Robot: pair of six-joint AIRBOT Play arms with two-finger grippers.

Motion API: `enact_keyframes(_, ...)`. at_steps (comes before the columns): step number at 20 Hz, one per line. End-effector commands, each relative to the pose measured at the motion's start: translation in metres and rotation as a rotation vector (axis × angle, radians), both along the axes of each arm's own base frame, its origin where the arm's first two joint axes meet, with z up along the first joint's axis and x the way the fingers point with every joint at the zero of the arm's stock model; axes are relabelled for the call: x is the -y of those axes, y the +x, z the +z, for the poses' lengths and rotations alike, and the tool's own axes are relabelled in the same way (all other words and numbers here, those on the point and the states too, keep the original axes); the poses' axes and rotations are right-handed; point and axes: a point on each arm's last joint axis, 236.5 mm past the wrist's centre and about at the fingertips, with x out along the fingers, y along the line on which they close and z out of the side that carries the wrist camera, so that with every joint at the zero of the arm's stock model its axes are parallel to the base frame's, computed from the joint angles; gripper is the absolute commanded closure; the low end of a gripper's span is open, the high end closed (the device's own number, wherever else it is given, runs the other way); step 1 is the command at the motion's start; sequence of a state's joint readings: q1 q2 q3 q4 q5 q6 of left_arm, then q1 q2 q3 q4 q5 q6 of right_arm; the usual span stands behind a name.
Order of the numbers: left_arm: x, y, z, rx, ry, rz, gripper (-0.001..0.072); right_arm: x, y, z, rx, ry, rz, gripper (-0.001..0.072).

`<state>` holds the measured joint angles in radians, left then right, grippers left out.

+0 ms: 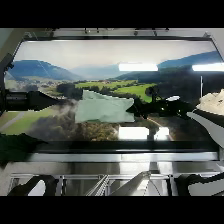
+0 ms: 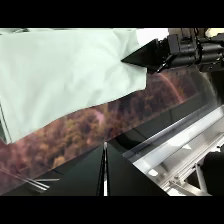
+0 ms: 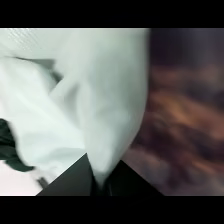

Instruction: Fold the shirts.

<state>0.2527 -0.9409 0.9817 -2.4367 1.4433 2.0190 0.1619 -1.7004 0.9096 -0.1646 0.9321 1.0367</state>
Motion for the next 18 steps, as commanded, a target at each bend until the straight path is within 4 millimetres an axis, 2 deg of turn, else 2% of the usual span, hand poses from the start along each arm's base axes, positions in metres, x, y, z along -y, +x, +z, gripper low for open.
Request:
enact_keyframes(1,0.0,-0.002,0.0,-0.004,0.0,-0.004,0.0684,-0.011,0.014,0.023,0.06,0.075,-0.042,0.0692)
enact_keyframes(2,0.0,-0.002,0.0,-0.004,0.0,-0.004,0.0685,-0.003,0.021,0.035,0.09,0.079,-0.062,0.0693)
enact_keyframes(3,0.0,-0.002,0.0,-0.004,0.0,-0.004,0.0684,0.015,0.034,0.055,0.135,0.086,-0.104,0.0694)
enact_keyframes(4,0.0,-0.002,0.0,-0.005,0.0,-0.004,0.0684,0.042,0.048,0.08,0.193,0.088,-0.157,0.0694)
enact_keyframes(6,0.0,-0.002,0.0,-0.004,0.0,-0.005,0.0684,0.13,0.069,0.143,0.32,0.064,-0.316,0.0695)
enact_keyframes(7,0.0,-0.001,0.0,-0.004,0.001,-0.004,0.0684,0.19,0.067,0.172,0.375,-0.005,-0.425,0.0694)
enact_keyframes(8,0.0,-0.001,0.0,-0.003,0.001,-0.003,0.0684,0.251,0.056,0.196,0.419,-0.103,-0.541,0.0695)
enact_keyframes(9,0.0,-0.001,0.0,-0.002,0.001,-0.002,0.0684,0.317,0.032,0.218,0.444,-0.229,-0.683,0.0694)
enact_keyframes(10,0.0,-0.001,0.0,-0.002,0.001,-0.002,0.0684,0.375,0.001,0.232,0.441,-0.352,-0.826,0.0695)
enact_keyframes(11,0.0,-0.001,0.0,-0.002,0.001,-0.003,0.0684,0.431,-0.042,0.241,0.408,-0.489,-0.979,0.0695)
enact_keyframes(12,0.0,-0.001,0.0,0.004,0.003,-0.007,0.0685,0.472,-0.085,0.241,0.354,-0.617,-1.088,0.0695)
enact_keyframes(13,0.0,-0.001,0.0,0.007,0.005,-0.01,0.0684,0.504,-0.129,0.233,0.268,-0.737,-1.166,0.0695)
enact_keyframes(14,0.0,-0.001,0.0,0.01,0.007,-0.011,0.0684,0.523,-0.158,0.216,0.165,-0.79,-1.207,0.0695)
enact_keyframes(16,-0.001,0.001,-0.001,0.011,0.007,-0.008,0.0684,0.534,-0.18,0.169,-0.012,-0.824,-1.158,0.0695)
enact_keyframes(18,0.0,-0.003,-0.001,0.001,0.005,-0.019,0.0685,0.534,-0.198,0.123,-0.177,-0.812,-1.062,0.0695)
